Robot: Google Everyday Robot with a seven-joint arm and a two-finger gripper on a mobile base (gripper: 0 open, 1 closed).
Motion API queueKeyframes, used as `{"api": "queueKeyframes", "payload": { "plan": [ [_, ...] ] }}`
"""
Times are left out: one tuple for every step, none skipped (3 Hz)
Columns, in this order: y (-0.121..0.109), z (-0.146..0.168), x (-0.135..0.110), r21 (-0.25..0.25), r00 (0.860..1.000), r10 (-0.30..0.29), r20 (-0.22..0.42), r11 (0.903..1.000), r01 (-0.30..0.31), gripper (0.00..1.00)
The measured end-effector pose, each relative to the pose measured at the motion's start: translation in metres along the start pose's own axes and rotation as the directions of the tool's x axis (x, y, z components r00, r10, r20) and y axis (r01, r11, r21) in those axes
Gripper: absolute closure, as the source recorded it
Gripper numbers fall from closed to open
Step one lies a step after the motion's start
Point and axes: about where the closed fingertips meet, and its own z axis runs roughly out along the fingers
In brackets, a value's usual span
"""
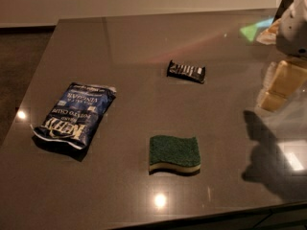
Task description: Move rxbar chocolate near sponge
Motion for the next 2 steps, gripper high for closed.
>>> {"api": "queueKeyframes", "payload": {
  "plan": [
    [-0.034,0.023,-0.022,-0.007,0.998,0.007,0.066,1.0,-0.007,0.0],
    [-0.072,0.047,-0.041,-0.022,0.994,0.016,0.108,0.9997,-0.014,0.0]
  ]
}}
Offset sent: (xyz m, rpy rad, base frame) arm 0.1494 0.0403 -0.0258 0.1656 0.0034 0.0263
